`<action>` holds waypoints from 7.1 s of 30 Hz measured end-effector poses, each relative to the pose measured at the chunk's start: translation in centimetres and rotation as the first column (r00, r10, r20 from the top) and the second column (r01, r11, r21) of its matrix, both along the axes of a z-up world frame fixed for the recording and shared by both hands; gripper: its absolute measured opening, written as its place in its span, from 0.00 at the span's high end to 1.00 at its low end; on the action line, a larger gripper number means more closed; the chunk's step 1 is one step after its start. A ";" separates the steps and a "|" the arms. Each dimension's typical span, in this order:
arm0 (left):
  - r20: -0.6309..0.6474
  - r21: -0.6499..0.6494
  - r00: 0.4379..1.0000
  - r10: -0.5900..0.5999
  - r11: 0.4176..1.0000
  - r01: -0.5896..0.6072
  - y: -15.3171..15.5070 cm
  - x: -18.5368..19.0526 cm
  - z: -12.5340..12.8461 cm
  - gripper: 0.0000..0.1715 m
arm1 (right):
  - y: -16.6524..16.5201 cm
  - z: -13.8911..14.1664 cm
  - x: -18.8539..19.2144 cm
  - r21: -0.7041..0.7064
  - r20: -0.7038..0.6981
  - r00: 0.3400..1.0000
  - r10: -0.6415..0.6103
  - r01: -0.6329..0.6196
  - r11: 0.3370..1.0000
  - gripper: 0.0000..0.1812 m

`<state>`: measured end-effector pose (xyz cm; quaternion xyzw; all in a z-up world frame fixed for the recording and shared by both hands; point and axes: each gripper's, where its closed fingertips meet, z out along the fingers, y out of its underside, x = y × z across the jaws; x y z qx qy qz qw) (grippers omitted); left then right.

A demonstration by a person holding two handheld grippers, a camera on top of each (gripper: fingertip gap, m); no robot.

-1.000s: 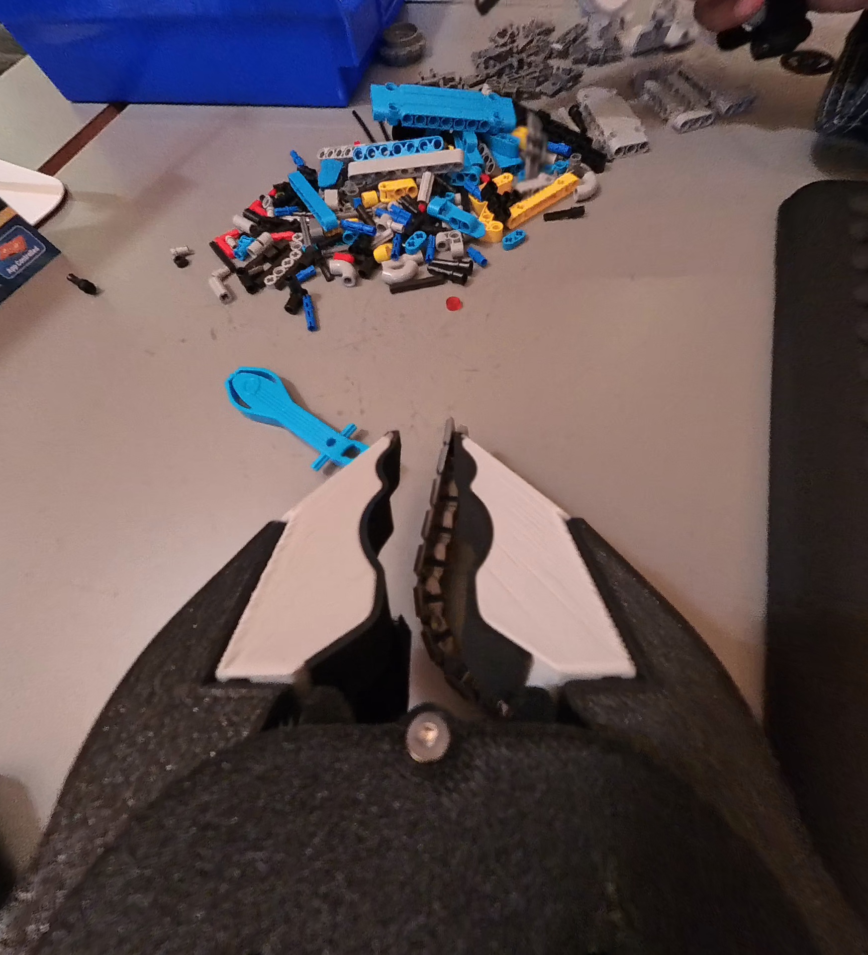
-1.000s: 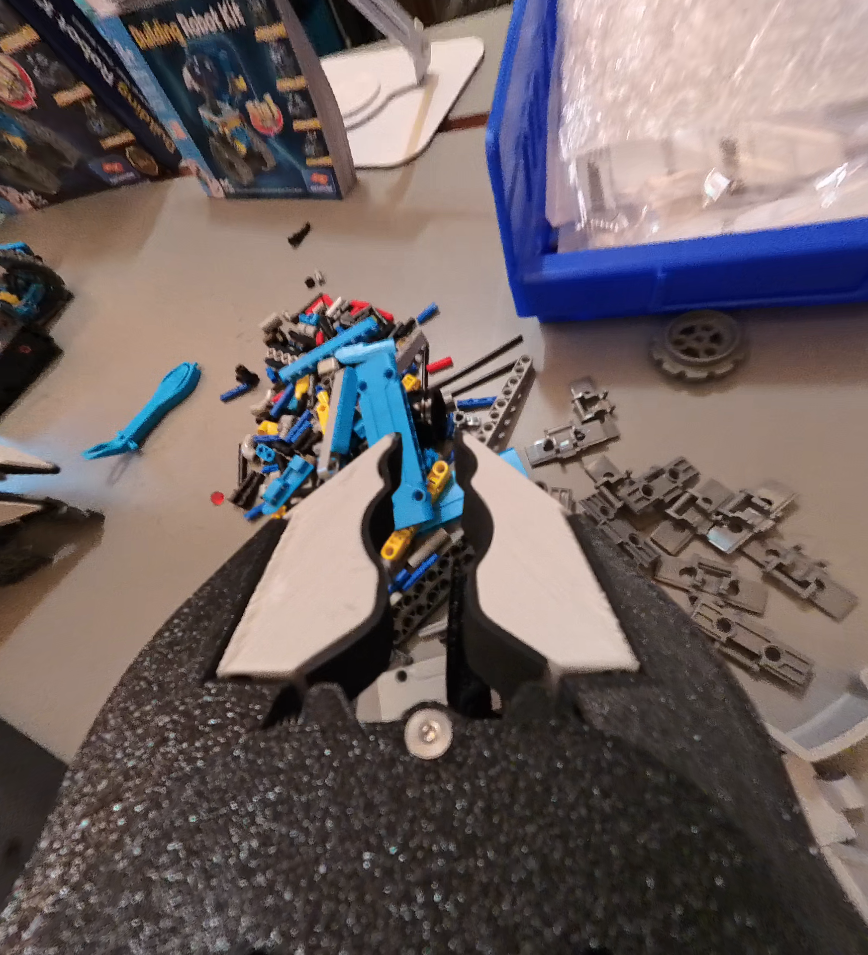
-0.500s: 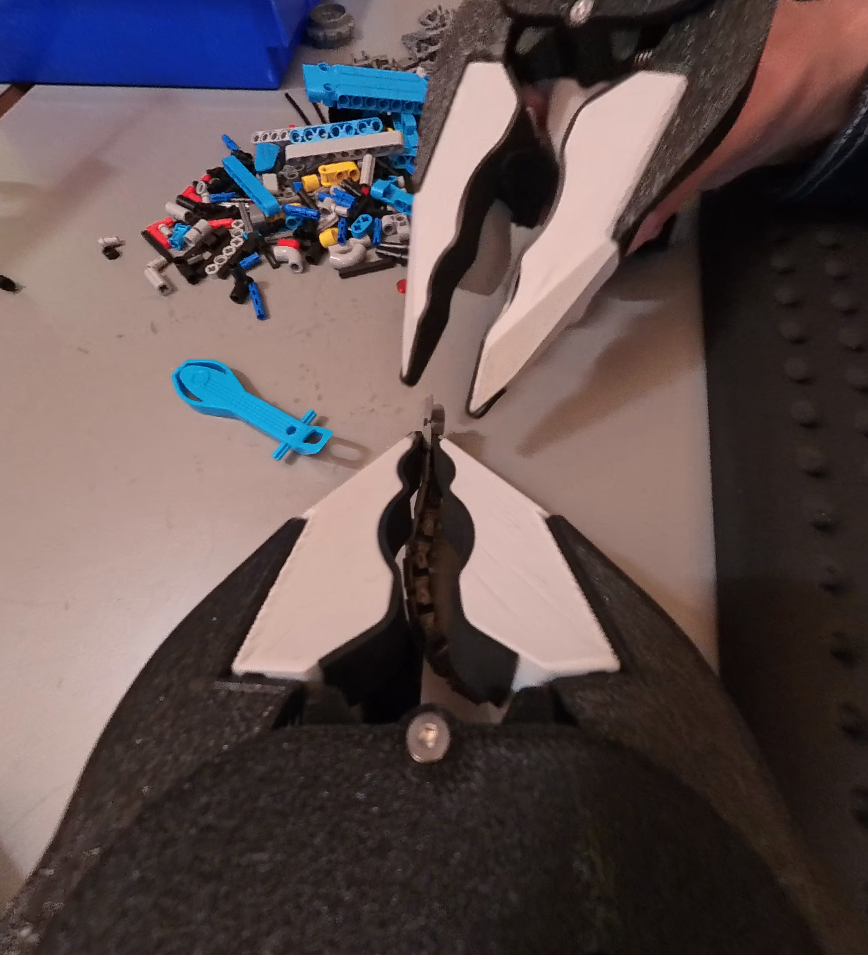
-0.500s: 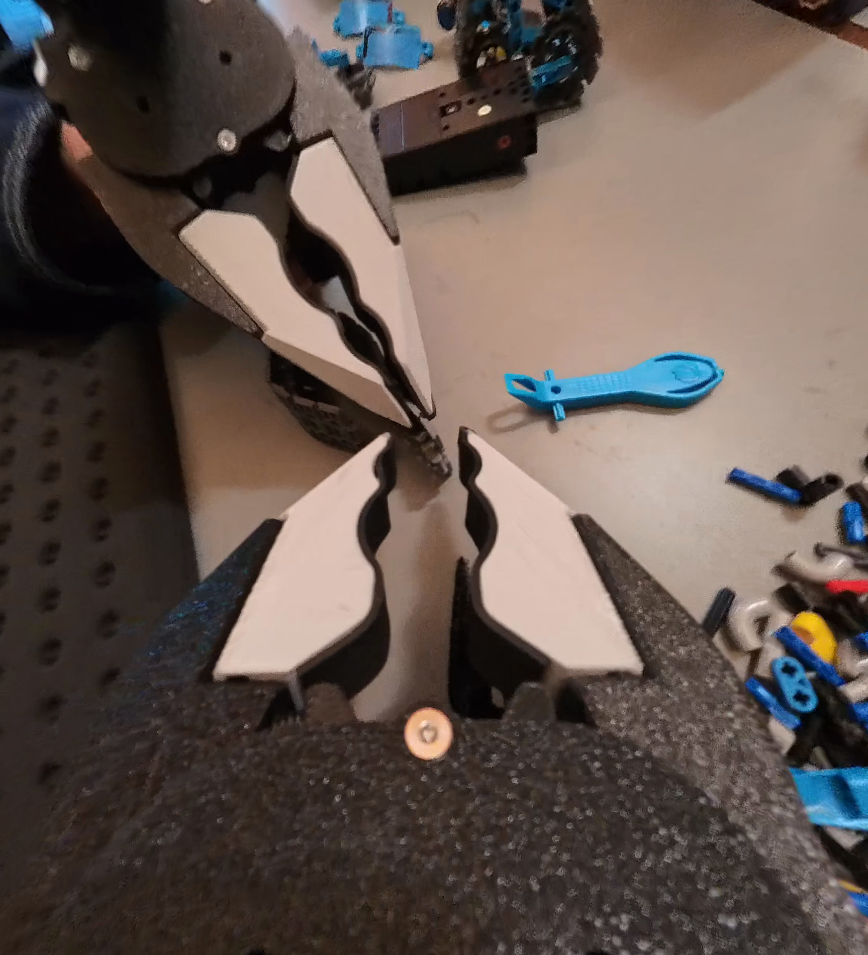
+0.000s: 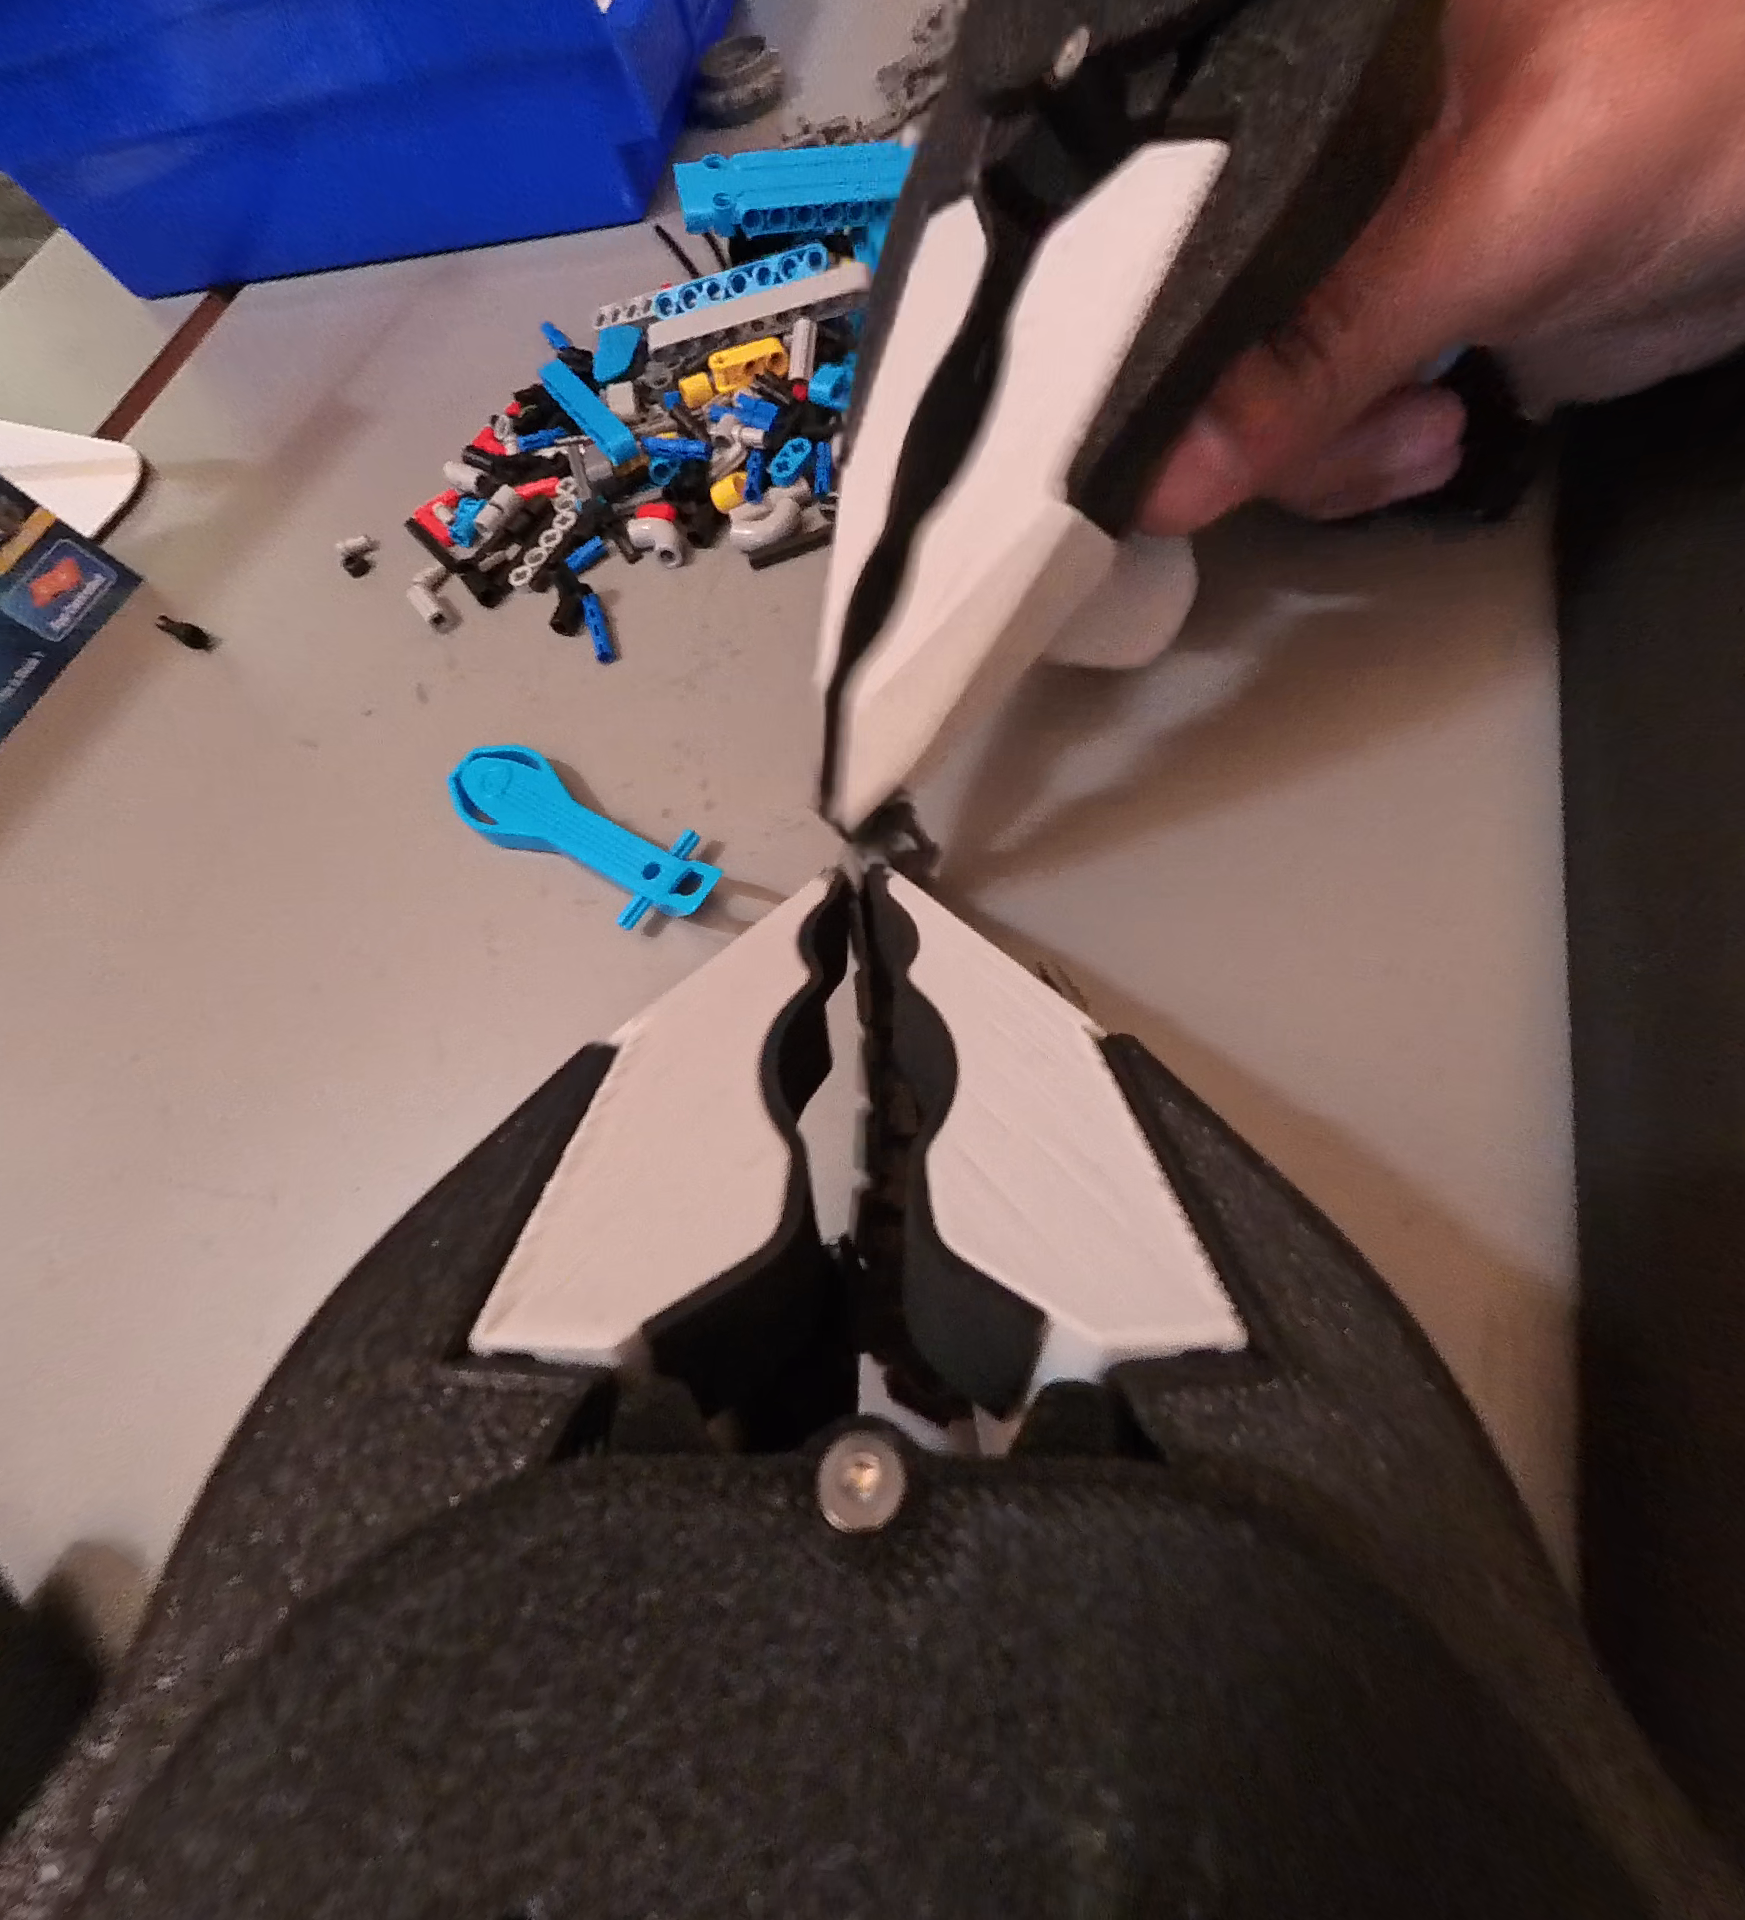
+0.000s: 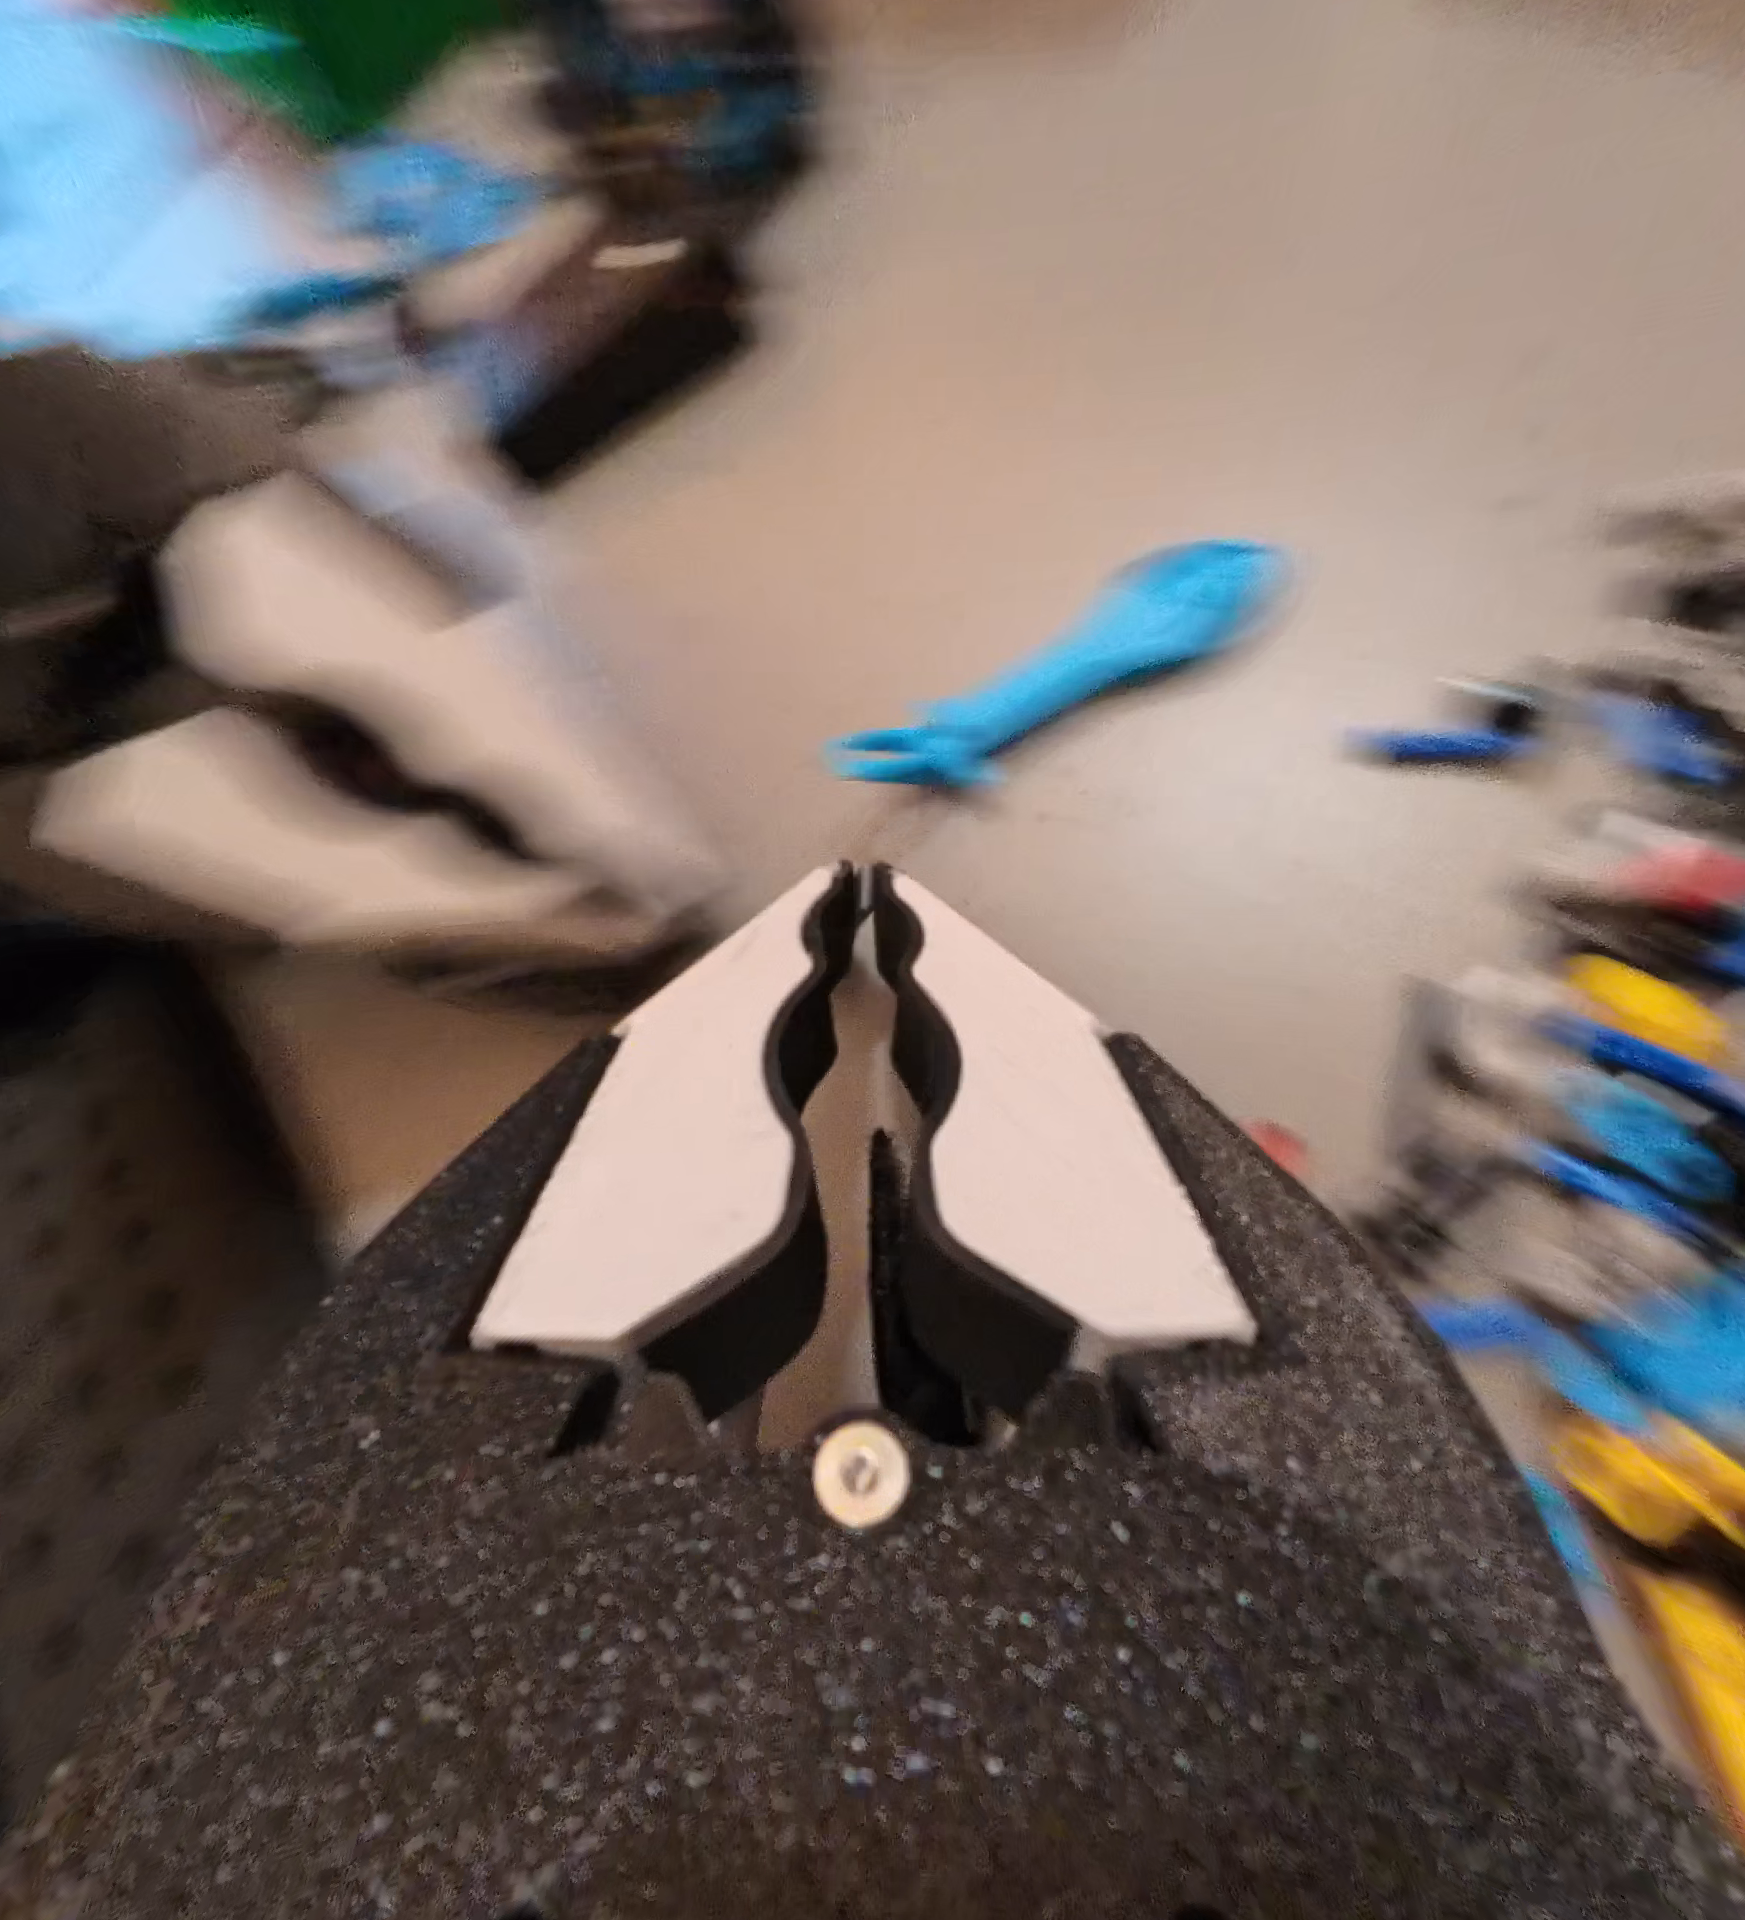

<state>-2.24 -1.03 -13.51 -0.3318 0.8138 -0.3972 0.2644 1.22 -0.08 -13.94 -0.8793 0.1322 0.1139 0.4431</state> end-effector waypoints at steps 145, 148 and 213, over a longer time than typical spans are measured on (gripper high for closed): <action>-0.005 0.117 0.999 0.046 0.992 -0.045 0.9 -0.2 -0.8 0.97 | -17.9 2.4 13.1 -0.343 0.370 0.928 -0.038 0.175 0.923 0.88; -0.006 0.122 0.999 0.046 0.991 -0.045 0.9 -0.3 -0.7 0.97 | -22.1 0.9 13.2 -0.452 0.312 0.950 -0.026 0.173 0.875 0.86; -0.033 0.048 0.999 0.040 0.998 -0.038 0.7 -0.4 -0.3 0.99 | -17.9 -0.8 23.5 -0.310 0.250 0.952 -0.177 0.252 0.917 0.76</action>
